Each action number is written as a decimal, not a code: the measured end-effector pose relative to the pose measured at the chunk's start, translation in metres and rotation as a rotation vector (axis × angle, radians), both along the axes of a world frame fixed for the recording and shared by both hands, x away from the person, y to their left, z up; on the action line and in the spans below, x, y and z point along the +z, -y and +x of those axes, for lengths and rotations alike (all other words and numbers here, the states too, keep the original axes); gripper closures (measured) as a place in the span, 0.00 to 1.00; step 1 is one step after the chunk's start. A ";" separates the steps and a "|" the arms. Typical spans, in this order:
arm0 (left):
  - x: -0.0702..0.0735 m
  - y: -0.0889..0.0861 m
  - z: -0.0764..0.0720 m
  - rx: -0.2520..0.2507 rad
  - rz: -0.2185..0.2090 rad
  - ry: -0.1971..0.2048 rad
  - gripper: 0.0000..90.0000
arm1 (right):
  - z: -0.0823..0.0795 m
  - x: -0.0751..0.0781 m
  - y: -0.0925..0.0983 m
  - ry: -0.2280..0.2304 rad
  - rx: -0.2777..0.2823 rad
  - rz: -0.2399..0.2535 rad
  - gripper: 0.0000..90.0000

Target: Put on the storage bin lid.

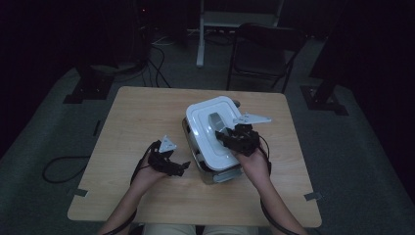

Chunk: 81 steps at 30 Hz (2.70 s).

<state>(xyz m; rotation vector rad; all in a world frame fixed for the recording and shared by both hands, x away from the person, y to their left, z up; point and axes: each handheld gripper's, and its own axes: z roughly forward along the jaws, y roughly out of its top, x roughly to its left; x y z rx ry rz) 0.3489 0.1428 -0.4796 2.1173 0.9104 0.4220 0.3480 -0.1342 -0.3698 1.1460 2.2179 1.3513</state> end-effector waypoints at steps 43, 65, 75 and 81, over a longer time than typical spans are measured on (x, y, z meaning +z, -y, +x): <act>0.004 0.004 -0.006 0.001 -0.002 -0.002 0.01 | -0.004 -0.032 -0.026 -0.055 -0.040 -0.051 0.75; 0.008 0.005 -0.002 -0.004 -0.008 -0.001 0.01 | -0.002 -0.015 -0.017 -0.084 0.030 -0.012 0.50; 0.007 0.002 0.002 0.011 -0.016 -0.003 0.01 | 0.001 -0.005 0.008 -0.019 -0.015 0.016 0.26; 0.005 -0.001 0.006 0.025 -0.019 -0.008 0.01 | 0.007 -0.004 0.034 0.012 -0.053 0.030 0.16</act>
